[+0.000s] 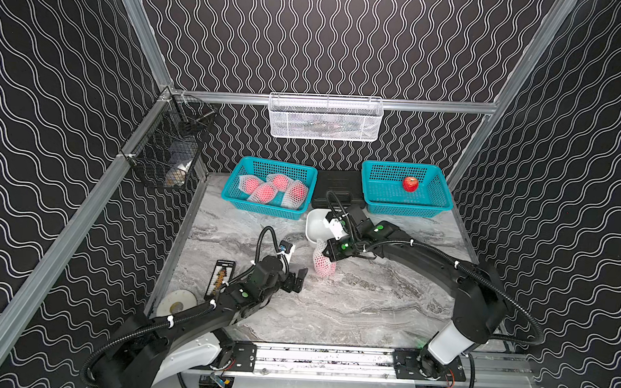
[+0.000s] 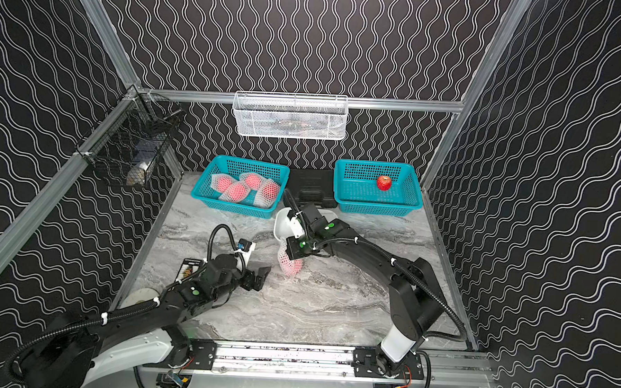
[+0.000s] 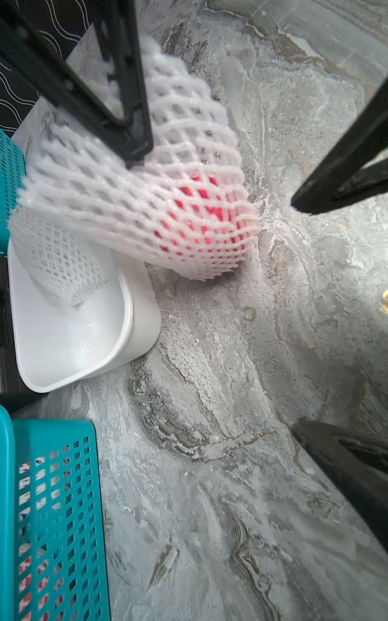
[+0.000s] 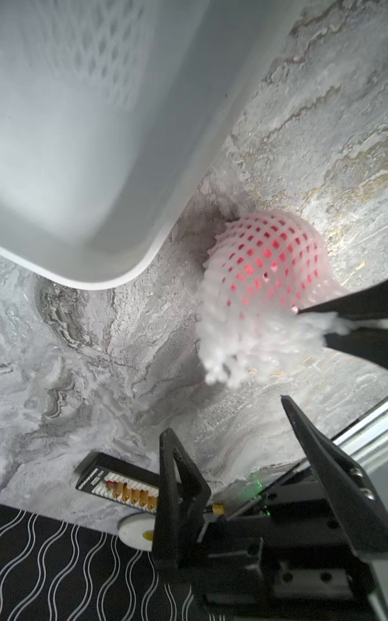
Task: Remove foam nets from apples
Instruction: Remove the foam net from the apple.
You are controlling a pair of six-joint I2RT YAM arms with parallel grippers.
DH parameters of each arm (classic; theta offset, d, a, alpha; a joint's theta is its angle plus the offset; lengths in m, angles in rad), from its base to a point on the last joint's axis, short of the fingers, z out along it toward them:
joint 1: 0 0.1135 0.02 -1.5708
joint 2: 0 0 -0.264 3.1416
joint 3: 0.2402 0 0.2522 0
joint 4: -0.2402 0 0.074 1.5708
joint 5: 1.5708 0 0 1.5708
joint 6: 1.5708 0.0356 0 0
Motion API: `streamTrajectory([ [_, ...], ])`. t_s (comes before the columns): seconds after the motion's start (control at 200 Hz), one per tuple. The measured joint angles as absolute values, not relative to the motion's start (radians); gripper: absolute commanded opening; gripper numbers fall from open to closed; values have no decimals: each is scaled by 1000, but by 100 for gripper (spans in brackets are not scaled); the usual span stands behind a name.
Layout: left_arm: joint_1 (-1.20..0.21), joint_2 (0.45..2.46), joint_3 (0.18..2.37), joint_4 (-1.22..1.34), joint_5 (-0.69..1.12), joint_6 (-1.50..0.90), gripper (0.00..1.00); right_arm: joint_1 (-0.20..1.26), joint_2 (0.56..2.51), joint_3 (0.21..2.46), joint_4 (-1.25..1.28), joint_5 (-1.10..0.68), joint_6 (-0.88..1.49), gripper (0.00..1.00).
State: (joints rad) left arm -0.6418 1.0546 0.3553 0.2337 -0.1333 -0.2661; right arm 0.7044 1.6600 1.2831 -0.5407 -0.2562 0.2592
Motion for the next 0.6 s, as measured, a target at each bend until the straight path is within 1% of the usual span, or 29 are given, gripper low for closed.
streamTrajectory([
  [0.07,-642,1053,355,234,-134,-266,99,686,1655,1287,-543,-276,273,0],
  [0.265,-642,1037,361,232,-134,-263,99,609,1597,1291,-494,-432,327,0],
  [0.405,-642,1029,374,238,-145,-263,99,544,1574,1258,-324,-535,419,0],
  [0.52,-642,1025,377,240,-153,-263,99,488,1641,1242,-173,-577,517,0],
  [0.601,-642,1024,384,244,-153,-263,99,480,1695,1240,-92,-585,564,0],
])
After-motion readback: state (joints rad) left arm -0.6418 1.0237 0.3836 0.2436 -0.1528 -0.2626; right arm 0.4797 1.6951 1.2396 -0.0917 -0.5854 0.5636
